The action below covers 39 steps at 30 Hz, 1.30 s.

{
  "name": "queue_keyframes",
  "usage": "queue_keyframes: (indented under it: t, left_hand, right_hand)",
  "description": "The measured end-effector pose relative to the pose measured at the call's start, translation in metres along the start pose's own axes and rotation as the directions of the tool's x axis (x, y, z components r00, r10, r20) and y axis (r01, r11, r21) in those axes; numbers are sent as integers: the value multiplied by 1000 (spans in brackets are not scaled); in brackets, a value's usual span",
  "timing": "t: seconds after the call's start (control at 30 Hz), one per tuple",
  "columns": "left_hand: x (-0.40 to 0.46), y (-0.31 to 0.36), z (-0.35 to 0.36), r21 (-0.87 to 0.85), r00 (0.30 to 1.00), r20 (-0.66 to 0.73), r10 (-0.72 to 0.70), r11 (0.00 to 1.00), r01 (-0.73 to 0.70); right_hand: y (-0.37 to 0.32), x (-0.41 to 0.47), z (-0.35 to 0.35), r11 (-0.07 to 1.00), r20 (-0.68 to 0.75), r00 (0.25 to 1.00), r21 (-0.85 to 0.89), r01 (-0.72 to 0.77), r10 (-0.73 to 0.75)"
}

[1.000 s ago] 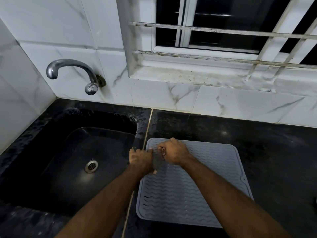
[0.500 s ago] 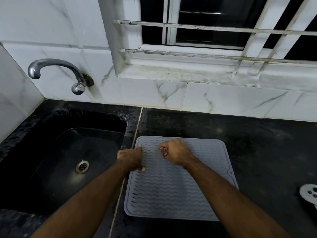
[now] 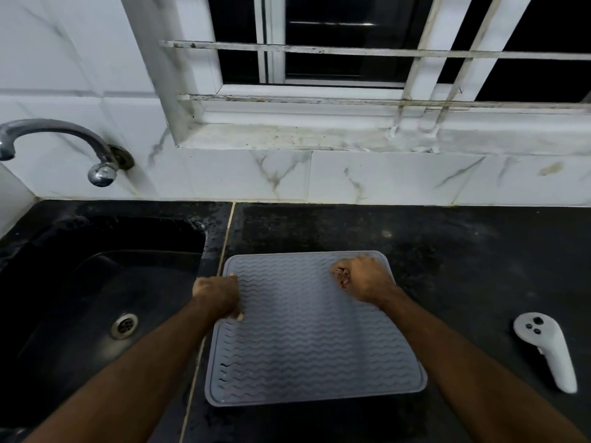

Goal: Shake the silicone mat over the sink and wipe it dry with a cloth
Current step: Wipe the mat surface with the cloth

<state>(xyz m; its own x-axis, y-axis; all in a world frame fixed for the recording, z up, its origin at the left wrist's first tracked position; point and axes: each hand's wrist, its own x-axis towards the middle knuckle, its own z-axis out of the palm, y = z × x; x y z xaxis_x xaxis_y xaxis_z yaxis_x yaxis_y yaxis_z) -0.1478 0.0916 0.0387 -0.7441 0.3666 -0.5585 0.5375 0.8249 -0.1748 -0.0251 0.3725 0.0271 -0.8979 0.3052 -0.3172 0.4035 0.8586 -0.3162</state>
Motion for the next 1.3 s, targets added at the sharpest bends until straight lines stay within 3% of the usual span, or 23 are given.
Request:
queue_keyframes:
  t: [0.17,0.4,0.57,0.73,0.87,0.97,1.07,1.2,1.3]
  left_hand:
    - [-3,7,-4,-8,1000,-7,-12,1000,12]
    - [-5,17,-10,56,999,-7,-48,997,48]
    - [-2,27,-18,177,1000,15,-20,984,18]
    - [-2,27,-17,178,1000,5,0,984,0]
    - [0,21,-12,129,1000,-7,3,992,-2]
    - [2,18,-10,96,1000,-10,14,995,-13]
    - [3,18,-8,124,1000,-10,-1,992,2]
    - [7,23,-8,174,1000,-14,-20,985,22]
    - [7,22,-7,149,999,-25,-27,988,30]
  right_hand:
    - [15,-11,-5,980,-73,982,-83,-181,175]
    - [-36,0,11,996,-110,991,63,-65,71]
    - [-15,-7,20,999,-118,992,34,-30,34]
    - [21,-18,4,975,-95,971,58,-216,221]
    - [46,-25,-17,939,-111,935,-37,-343,337]
    - [48,-19,-31,916,-105,910,28,-400,401]
    - [19,-14,-27,932,-102,927,53,-358,362]
    - [1,-20,1,982,-82,981,90,-169,176]
    - [25,-28,4,972,-60,972,73,-224,229]
